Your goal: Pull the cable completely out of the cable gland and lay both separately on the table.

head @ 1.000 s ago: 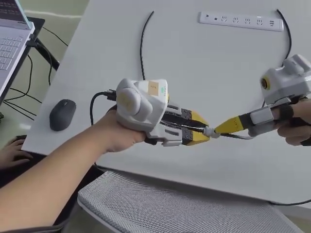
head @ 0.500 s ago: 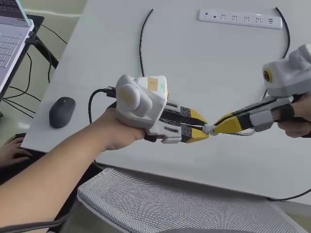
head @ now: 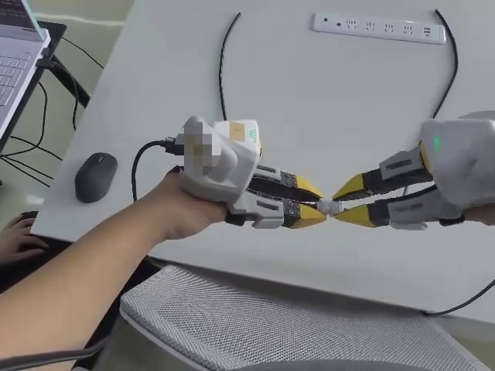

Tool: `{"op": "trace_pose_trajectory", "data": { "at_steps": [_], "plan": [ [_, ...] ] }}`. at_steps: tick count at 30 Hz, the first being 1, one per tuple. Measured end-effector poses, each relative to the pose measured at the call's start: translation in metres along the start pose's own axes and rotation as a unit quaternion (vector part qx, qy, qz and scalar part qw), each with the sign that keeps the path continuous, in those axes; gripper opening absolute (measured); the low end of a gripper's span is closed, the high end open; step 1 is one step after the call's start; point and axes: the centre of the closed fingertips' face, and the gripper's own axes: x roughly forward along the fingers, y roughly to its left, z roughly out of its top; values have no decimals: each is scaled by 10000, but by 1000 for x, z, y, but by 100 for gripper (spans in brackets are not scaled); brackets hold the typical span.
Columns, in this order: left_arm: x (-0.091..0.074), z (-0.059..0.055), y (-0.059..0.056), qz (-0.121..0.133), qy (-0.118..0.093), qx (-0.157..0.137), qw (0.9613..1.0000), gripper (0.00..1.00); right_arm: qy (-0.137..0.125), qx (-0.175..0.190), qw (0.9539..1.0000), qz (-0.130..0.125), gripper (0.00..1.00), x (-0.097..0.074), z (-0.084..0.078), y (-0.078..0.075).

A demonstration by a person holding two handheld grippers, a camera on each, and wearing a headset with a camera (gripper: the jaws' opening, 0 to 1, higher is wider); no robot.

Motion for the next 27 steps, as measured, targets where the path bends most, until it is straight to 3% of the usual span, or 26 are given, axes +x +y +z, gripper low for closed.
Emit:
{"op": "trace_pose_trajectory", "data": {
  "at_steps": [3,8,15,22,25,27],
  "plan": [
    [0,-1,1,-10,20,-52,10000,14,158,-231,9994,-221,7,2,-3,-1],
    [-1,0,3,19,29,-89,10000,15,113,-97,9993,-338,7,3,-6,-6],
    [1,-1,1,-2,62,-17,10000,15,109,47,9994,-316,8,3,-8,-6],
    [0,2,1,18,2,42,10000,15,17,442,9981,-435,8,0,-6,-7],
    [0,2,2,38,2,58,10000,15,43,846,9946,-605,13,-4,-8,-11],
    [0,0,1,57,48,99,9999,15,-20,885,9940,-646,16,-8,-5,-12]
  ]
}}
